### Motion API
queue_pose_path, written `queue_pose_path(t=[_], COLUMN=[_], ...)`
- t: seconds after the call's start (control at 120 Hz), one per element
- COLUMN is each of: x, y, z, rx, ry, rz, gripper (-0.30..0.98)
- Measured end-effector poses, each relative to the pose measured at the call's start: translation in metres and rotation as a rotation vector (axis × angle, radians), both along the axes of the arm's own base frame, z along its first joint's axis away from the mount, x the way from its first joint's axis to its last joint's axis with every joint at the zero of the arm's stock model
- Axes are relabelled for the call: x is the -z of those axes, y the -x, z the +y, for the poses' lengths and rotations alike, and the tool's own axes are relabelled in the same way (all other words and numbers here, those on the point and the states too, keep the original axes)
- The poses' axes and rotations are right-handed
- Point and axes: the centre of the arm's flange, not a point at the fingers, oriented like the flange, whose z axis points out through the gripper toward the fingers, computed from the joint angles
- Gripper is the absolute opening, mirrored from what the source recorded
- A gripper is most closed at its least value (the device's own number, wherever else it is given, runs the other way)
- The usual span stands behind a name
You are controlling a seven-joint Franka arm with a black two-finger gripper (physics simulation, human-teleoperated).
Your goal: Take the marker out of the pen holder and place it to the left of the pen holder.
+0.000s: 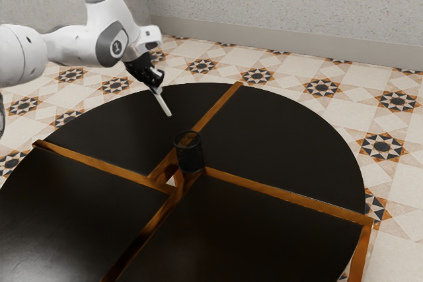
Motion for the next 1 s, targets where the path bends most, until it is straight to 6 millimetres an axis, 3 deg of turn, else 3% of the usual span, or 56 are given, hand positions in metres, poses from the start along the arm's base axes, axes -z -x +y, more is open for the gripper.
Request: queue_pose_path(t=[0.133,0.283,0.358,0.508,0.725,0.792,0.825,0.892,0.95,1.0], x=[0.035,0.096,0.113,0.120,0.118,0.106,0.088,0.029,-0.047,-0.097], y=[-0.019,-0.032,-0.034,-0.036,-0.033,-0.032,-0.030,-0.017,0.006,0.025], z=[0.030,0.044,0.055,0.061,0.054,0.051,0.049,0.045,0.029,0.018], rx=[-0.001,0.021,0.028,0.063,0.124,0.143,0.148,0.147,0.161,0.163], ry=[-0.037,-0.061,-0.076,-0.105,-0.129,-0.130,-0.118,-0.096,-0.104,-0.107], rz=[-0.140,-0.235,-0.268,-0.321,-0.350,-0.344,-0.320,-0.259,-0.217,-0.174], gripper=[-0.10,-0.10,-0.10,-0.09,0.36,0.44,0.48,0.53,0.56,0.59])
